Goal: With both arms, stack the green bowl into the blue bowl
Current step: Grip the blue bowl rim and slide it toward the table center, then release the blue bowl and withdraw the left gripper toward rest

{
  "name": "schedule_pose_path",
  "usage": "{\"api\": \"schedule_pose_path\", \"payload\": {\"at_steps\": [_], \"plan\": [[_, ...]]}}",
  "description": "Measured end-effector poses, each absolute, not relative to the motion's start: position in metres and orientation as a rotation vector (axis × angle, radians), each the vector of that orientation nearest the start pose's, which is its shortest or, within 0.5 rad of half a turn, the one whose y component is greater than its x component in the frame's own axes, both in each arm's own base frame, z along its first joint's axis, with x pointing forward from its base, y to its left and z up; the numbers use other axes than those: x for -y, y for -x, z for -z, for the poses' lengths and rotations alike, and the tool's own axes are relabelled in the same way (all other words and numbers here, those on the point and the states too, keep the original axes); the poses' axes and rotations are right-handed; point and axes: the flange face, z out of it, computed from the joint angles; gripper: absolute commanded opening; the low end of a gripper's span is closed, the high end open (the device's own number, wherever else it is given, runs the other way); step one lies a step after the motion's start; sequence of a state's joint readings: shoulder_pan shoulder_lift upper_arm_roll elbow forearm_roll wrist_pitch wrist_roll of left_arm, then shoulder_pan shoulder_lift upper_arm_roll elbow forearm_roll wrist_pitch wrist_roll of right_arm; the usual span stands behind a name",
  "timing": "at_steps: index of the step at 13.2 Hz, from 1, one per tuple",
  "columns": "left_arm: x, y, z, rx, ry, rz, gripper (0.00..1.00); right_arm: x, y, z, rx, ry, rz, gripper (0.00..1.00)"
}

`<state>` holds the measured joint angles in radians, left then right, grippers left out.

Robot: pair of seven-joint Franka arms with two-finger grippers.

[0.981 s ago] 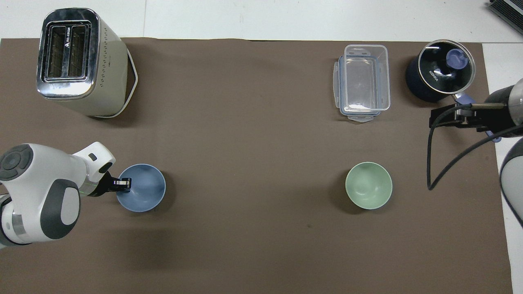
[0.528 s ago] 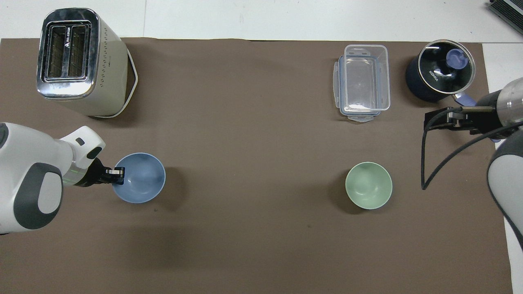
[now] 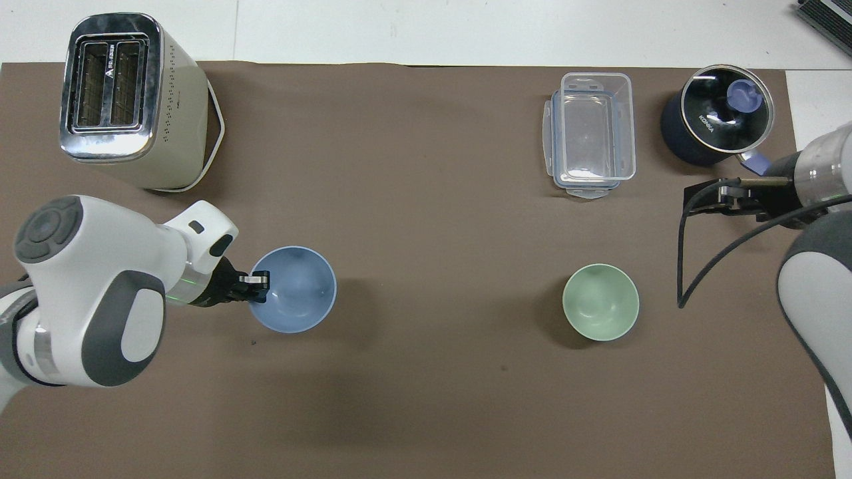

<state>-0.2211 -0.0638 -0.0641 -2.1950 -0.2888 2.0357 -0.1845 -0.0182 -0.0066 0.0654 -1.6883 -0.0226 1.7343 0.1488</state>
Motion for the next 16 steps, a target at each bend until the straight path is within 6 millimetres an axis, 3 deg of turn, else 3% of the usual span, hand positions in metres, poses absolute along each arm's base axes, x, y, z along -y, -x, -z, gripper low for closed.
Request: {"api": "schedule_pose_path", "payload": {"at_steps": [4, 8, 9, 10, 13, 16], "plan": [[0.237, -0.449, -0.383, 0.069, 3.342, -0.186, 0.00, -0.025, -0.564, -0.585, -0.155, 3.155, 0.082, 1.00], [0.293, -0.412, -0.341, 0.063, 3.336, -0.125, 0.00, -0.025, -0.564, -0.585, -0.155, 3.155, 0.082, 1.00], [0.303, -0.406, -0.332, 0.055, 3.332, -0.125, 0.53, -0.025, -0.564, -0.585, -0.155, 3.155, 0.082, 1.00], [0.312, -0.400, -0.323, 0.043, 3.327, -0.130, 1.00, -0.025, -0.564, -0.585, -0.155, 3.155, 0.082, 1.00], [0.320, -0.400, -0.318, 0.039, 3.327, -0.129, 1.00, -0.025, -0.564, -0.585, -0.155, 3.155, 0.082, 1.00], [0.293, -0.431, -0.340, 0.125, 3.326, -0.124, 1.00, -0.025, -0.564, -0.585, -0.155, 3.155, 0.082, 1.00]]}}
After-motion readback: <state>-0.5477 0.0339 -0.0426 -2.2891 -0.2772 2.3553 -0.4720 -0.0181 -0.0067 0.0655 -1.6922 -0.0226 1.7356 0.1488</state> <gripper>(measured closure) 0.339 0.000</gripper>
